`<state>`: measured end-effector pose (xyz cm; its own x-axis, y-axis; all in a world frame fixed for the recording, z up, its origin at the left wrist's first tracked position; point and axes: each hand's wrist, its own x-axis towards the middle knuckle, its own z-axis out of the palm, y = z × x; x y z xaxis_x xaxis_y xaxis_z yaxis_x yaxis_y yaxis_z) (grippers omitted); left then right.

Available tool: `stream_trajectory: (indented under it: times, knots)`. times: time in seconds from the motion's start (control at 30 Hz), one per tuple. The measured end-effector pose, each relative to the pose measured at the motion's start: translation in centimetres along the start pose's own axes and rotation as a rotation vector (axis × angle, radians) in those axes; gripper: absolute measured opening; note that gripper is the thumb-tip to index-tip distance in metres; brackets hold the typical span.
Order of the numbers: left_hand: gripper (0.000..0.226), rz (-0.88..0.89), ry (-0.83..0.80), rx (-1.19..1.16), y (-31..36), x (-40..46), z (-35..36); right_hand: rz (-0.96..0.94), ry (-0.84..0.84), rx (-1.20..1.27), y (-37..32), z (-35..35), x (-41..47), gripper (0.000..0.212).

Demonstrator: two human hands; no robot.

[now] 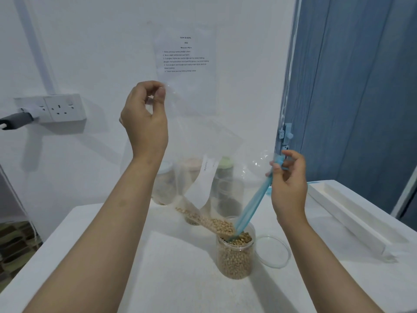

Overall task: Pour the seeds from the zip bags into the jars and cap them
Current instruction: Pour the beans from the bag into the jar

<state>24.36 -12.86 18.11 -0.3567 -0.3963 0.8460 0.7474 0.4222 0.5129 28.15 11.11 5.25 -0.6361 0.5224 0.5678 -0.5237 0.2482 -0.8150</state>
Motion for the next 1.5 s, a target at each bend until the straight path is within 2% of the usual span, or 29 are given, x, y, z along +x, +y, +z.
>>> stream_trajectory:
  times: [0.13,0.8,1.1,1.17,1.33,1.43,1.5]
  knots:
    - [0.017,0.002,0.004,-0.007,-0.1,-0.1,-0.1,-0.020,-0.035,-0.022,-0.1,-0.1,0.2,0.034]
    - [0.018,-0.005,0.012,0.003,-0.7,-0.7,-0.8,-0.025,0.013,0.008,0.2,0.1,0.1,0.024]
    - [0.014,-0.019,0.008,0.004,-0.9,-0.7,-0.9,-0.012,-0.031,-0.025,0.3,0.1,0.1,0.023]
    - [0.014,-0.019,0.005,-0.002,-1.0,-1.0,-0.8,-0.056,-0.037,-0.096,0.1,0.1,0.0,0.024]
    - [0.012,-0.008,-0.008,-0.020,-1.0,-1.8,-0.6,-0.343,-0.092,-0.471,-0.4,0.9,0.3,0.027]
    - [0.014,0.002,-0.007,-0.031,-1.0,-1.9,-0.6,-0.430,-0.180,-0.768,-1.6,1.6,1.4,0.031]
    - [0.015,0.009,-0.009,-0.035,-1.0,-1.9,-0.7,-0.450,-0.259,-0.853,-2.7,2.3,2.1,0.034]
